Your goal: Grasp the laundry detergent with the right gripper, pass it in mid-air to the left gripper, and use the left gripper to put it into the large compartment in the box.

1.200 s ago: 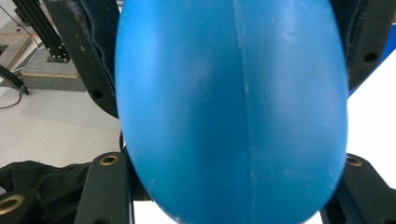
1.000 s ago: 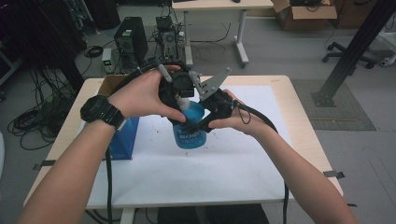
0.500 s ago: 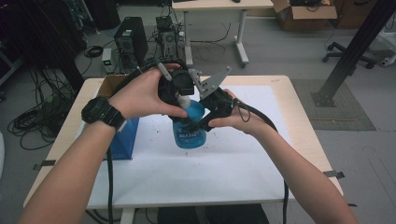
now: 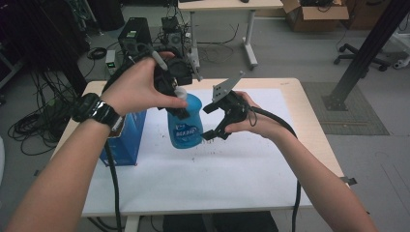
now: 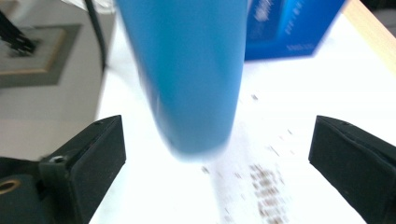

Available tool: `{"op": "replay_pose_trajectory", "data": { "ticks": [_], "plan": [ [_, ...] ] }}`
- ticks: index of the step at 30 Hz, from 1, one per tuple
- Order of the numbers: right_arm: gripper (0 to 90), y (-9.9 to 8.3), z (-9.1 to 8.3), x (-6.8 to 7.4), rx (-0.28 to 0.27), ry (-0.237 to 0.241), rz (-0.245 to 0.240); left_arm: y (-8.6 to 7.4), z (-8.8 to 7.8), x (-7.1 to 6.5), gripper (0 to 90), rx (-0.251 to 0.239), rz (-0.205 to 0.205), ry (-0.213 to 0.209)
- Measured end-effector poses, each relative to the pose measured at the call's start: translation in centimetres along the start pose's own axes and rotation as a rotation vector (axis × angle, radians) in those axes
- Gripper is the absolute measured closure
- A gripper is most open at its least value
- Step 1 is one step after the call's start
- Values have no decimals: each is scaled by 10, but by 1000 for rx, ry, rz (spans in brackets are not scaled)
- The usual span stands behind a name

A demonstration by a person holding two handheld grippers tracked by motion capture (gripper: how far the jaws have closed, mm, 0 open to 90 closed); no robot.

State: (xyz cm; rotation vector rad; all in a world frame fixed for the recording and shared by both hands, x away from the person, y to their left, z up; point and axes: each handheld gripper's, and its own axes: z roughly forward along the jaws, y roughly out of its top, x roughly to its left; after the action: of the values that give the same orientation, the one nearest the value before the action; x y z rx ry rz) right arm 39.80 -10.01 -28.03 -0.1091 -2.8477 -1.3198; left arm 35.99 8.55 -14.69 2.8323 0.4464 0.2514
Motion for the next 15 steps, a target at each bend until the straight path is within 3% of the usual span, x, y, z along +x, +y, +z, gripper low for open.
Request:
{"op": "replay_pose_trajectory", "data": {
  "ticks": [1, 2, 3, 7, 8, 9, 10, 13, 14, 15],
  "plan": [
    [22, -7, -2, -3, 34, -16, 3, -1, -5, 3, 381, 5, -27, 16],
    [24, -11, -3, -3, 55, -27, 3, -4, -16, 9, 381, 11, -98, 43],
    [24, -11, -3, -3, 55, -27, 3, -4, -16, 9, 381, 11, -98, 43],
    [26, -34, -9, -11, 153, -96, 24, -12, -37, 21, 381, 20, -233, 97],
    [29, -38, -11, -13, 170, -103, 33, -17, -47, 28, 382, 25, -313, 118],
    [29, -38, -11, -13, 170, -103, 33, -17, -47, 28, 382, 25, -313, 118],
    [29, -42, -14, -14, 181, -111, 45, -20, -53, 31, 382, 28, -350, 130],
    [32, -54, -24, -20, 203, -135, 71, -30, -68, 41, 381, 29, -484, 170],
    [33, -62, -31, -23, 222, -150, 96, -38, -77, 47, 382, 27, -577, 205],
    [33, -62, -31, -23, 222, -150, 96, -38, -77, 47, 382, 27, -577, 205]
  ]
}}
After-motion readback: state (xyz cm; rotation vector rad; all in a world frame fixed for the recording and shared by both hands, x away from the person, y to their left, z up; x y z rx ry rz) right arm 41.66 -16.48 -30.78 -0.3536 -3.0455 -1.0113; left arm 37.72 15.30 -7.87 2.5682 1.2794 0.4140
